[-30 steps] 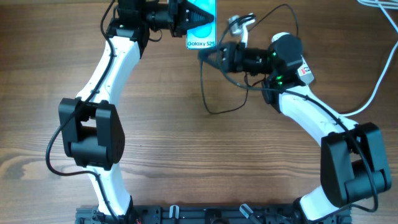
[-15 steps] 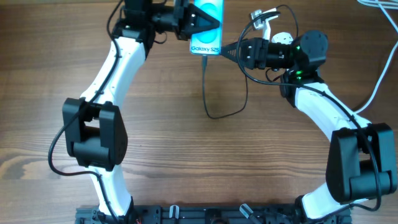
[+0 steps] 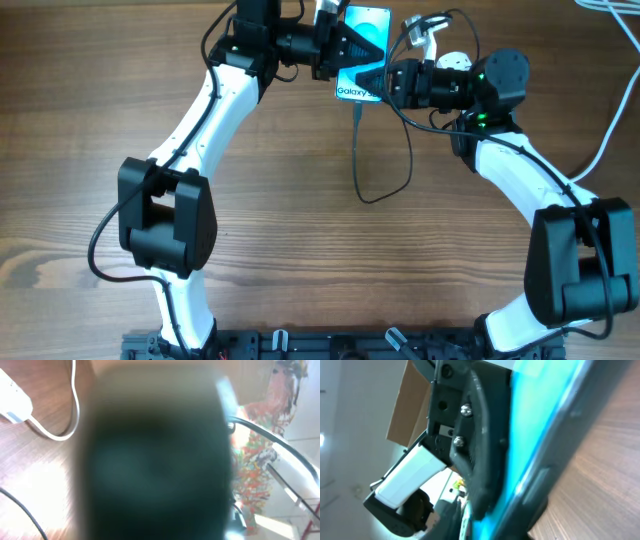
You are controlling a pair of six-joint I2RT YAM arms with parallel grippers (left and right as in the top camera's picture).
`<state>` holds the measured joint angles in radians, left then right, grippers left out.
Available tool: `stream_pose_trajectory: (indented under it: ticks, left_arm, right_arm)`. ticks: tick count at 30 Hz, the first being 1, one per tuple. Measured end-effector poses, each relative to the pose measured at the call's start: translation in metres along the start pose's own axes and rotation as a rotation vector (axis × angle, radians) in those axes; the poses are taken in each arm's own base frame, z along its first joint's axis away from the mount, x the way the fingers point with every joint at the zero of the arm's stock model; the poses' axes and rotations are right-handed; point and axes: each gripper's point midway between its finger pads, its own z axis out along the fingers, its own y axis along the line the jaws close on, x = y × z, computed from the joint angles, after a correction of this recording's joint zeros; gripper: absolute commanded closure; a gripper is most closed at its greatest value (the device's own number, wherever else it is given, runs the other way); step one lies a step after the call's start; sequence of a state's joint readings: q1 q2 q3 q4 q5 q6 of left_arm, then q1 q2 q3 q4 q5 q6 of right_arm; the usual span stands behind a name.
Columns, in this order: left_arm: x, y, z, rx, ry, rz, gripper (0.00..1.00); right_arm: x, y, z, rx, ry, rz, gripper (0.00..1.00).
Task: Plug charger to phone and switch on socket
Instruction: 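Lower the phone with attached cable flat onto the table, both grippers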
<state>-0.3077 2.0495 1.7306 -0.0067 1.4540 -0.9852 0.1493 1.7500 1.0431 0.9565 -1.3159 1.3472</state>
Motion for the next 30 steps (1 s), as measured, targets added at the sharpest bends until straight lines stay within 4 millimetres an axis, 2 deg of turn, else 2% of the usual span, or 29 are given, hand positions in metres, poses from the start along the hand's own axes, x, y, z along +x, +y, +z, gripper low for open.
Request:
stream_pose_trajectory:
  ticks: [1, 3, 6, 10, 12, 15, 18, 21, 23, 24, 25, 27, 30]
  left_arm:
    - [-0.001, 0.0, 0.0, 0.0, -0.002, 0.026, 0.96]
    - [-0.002, -0.001, 0.0, -0.004, -0.01, 0.101, 0.86]
    - [-0.003, 0.0, 0.0, -0.007, -0.013, 0.094, 0.43]
    - [-0.012, 0.007, -0.002, -0.04, -0.068, 0.066, 0.32]
    - [-0.02, 0.01, -0.008, -0.063, -0.11, 0.069, 0.22]
    - [-0.035, 0.017, -0.03, -0.1, -0.191, 0.078, 0.11]
    - [-0.046, 0.024, -0.055, -0.127, -0.256, 0.066, 0.08]
    - [-0.054, 0.033, -0.089, -0.156, -0.328, 0.023, 0.07]
    - [-0.056, 0.041, -0.11, -0.176, -0.366, -0.022, 0.07]
    - [-0.056, 0.046, -0.122, -0.189, -0.387, -0.047, 0.06]
    - [-0.053, 0.054, -0.134, -0.206, -0.403, -0.091, 0.06]
    - [-0.04, 0.075, -0.143, -0.266, -0.413, -0.181, 0.06]
    - [-0.024, 0.102, -0.148, -0.378, -0.417, -0.25, 0.07]
  right_arm:
    - [0.0, -0.002, 0.0, 0.004, -0.003, 0.035, 0.96]
    - [-0.001, -0.003, -0.002, 0.008, -0.007, 0.087, 0.96]
    - [-0.001, -0.003, -0.002, 0.007, -0.006, 0.075, 0.96]
    - [-0.001, -0.002, -0.002, 0.005, -0.003, 0.038, 0.96]
    - [-0.001, -0.002, -0.002, 0.005, -0.003, 0.031, 0.96]
    - [0.001, -0.006, -0.002, 0.013, 0.001, 0.039, 0.96]
    - [0.006, -0.02, -0.002, 0.044, 0.01, 0.1, 0.96]
    - [0.014, -0.046, -0.004, 0.11, 0.007, 0.197, 0.96]
    - [0.024, -0.072, -0.008, 0.199, -0.013, 0.272, 0.96]
    - [0.032, -0.094, -0.011, 0.286, -0.037, 0.294, 0.96]
    - [0.038, -0.11, -0.013, 0.361, -0.047, 0.291, 0.96]
    - [0.051, -0.137, -0.01, 0.52, -0.049, 0.238, 0.96]
    - [0.064, -0.154, 0.008, 0.654, -0.023, 0.109, 0.96]
